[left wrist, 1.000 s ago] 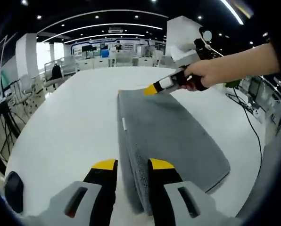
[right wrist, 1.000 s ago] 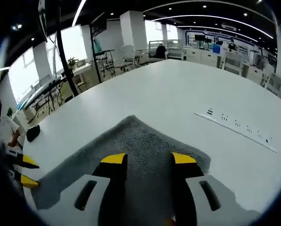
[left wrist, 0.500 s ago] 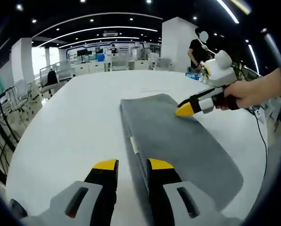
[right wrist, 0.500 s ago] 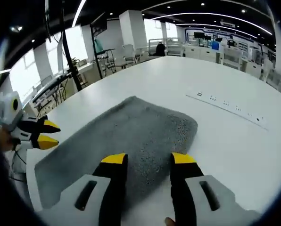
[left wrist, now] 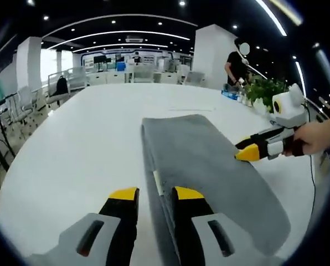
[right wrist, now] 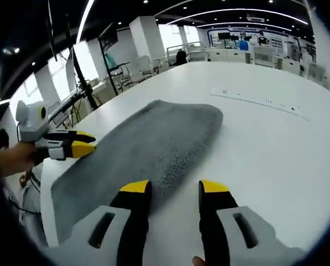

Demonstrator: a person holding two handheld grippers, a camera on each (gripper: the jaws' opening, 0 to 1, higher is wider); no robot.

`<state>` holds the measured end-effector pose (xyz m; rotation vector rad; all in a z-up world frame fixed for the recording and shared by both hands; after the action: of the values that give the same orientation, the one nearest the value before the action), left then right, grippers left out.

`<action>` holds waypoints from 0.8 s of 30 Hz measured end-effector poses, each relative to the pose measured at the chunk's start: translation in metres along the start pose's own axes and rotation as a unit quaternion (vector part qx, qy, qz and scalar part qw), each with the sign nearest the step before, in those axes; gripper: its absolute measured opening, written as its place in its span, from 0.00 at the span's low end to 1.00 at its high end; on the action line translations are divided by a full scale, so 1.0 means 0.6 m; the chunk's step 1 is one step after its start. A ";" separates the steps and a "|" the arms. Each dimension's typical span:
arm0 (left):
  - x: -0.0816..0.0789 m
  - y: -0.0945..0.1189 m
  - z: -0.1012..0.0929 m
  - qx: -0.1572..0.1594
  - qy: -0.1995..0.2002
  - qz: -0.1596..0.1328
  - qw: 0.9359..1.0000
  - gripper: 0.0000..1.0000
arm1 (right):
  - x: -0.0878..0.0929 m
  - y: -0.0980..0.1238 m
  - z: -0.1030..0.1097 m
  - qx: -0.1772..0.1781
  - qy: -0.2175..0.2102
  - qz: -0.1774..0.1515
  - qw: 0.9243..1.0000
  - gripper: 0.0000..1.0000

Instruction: Fold the towel on the table until its edges align and the towel forms a compact rectangular stack.

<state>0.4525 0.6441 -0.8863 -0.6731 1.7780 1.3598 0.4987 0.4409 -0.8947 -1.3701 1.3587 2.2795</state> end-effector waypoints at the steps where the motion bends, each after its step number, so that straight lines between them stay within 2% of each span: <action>1: 0.001 -0.004 0.002 -0.002 0.011 -0.007 1.000 0.24 | 0.001 0.000 0.002 -0.002 -0.001 -0.001 1.000 0.32; 3: 0.004 -0.008 0.006 0.000 0.022 -0.004 1.000 0.25 | 0.004 0.000 0.011 -0.019 -0.002 -0.003 1.000 0.26; 7: 0.005 -0.014 0.007 0.002 0.027 -0.002 1.000 0.24 | 0.012 -0.007 0.017 -0.024 0.004 -0.002 1.000 0.18; 13: 0.010 -0.022 0.003 0.014 0.043 -0.002 0.999 0.19 | 0.017 -0.011 0.018 -0.034 -0.026 -0.004 0.999 0.11; 15: 0.010 -0.024 0.000 0.018 0.046 -0.004 0.999 0.16 | 0.018 -0.012 0.016 -0.036 -0.024 -0.005 0.999 0.10; 19: 0.012 -0.026 -0.003 0.016 0.038 -0.011 0.999 0.13 | 0.017 -0.008 0.021 -0.027 0.013 -0.017 0.999 0.08; 22: 0.015 -0.027 -0.003 0.018 0.058 -0.019 0.998 0.10 | 0.019 -0.008 0.020 -0.025 0.006 -0.026 0.999 0.08; 24: 0.015 -0.027 -0.005 0.015 0.057 -0.020 0.998 0.09 | 0.019 -0.009 0.019 -0.026 0.003 -0.028 0.999 0.07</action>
<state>0.4593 0.6370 -0.9024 -0.7792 1.8599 1.2889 0.4876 0.4492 -0.9047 -1.4137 1.2535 2.2918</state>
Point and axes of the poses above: the point that each gripper's makers call its tool centre point, and the gripper's own axes: y roughly backward along the fingers, z roughly to its left, x roughly out of its underside, the point moved 2 cm from there along y, roughly backward along the fingers, and after that the axes turned 5 degrees about x, right-handed, at the moved point
